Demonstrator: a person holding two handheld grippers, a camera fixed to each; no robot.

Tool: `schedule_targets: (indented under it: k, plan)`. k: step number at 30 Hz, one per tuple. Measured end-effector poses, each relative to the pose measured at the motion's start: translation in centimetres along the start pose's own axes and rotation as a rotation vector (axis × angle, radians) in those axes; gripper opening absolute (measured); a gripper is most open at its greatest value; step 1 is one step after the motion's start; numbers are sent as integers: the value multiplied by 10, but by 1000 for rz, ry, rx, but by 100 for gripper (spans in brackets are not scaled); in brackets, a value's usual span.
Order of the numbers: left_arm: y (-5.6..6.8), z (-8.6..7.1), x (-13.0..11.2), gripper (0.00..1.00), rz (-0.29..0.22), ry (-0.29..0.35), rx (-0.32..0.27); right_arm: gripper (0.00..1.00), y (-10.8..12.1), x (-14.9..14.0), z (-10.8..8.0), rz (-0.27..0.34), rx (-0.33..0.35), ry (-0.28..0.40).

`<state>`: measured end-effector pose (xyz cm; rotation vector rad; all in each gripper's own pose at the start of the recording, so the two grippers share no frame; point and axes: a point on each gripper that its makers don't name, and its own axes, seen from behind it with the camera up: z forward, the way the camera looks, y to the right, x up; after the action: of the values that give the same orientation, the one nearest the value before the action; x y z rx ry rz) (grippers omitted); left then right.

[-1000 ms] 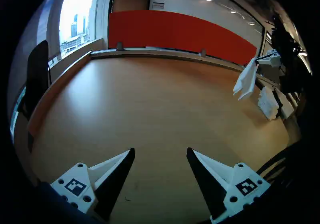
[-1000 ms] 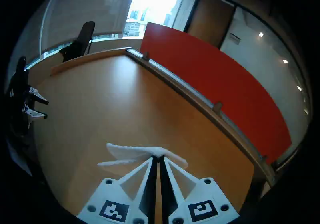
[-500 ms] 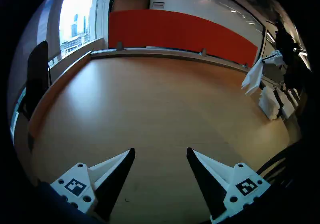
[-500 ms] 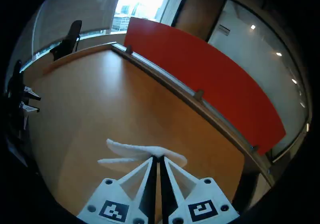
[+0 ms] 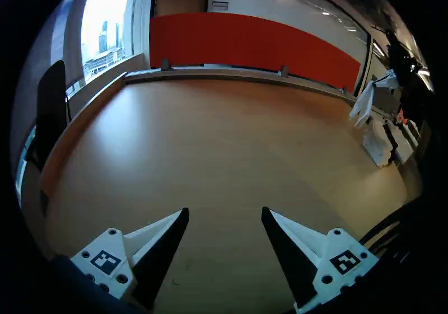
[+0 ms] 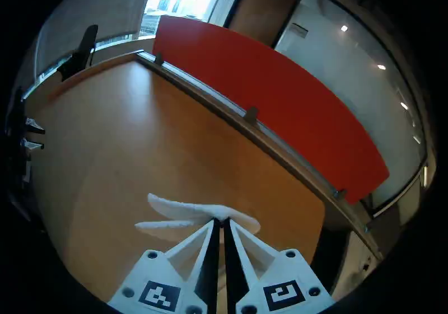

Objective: Fold towel

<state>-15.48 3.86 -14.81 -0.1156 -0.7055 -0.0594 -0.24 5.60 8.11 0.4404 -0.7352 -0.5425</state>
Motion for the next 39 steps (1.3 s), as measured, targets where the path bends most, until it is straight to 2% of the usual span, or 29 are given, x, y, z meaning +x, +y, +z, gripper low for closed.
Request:
schedule_targets:
  k: [10,19,27,39]
  plan:
    - [5,4,4,96,3,-3,0,5,46,-16,-7,25,-44,-42]
    - [6,6,9,96,11,-3,3,5,75,-30,-14,26,-77,-74]
    - [10,8,10,96,21,-4,0,5,89,-40,-19,38,-97,-86]
    - [18,10,12,96,32,-6,-11,5,95,-64,-35,53,-117,-103]
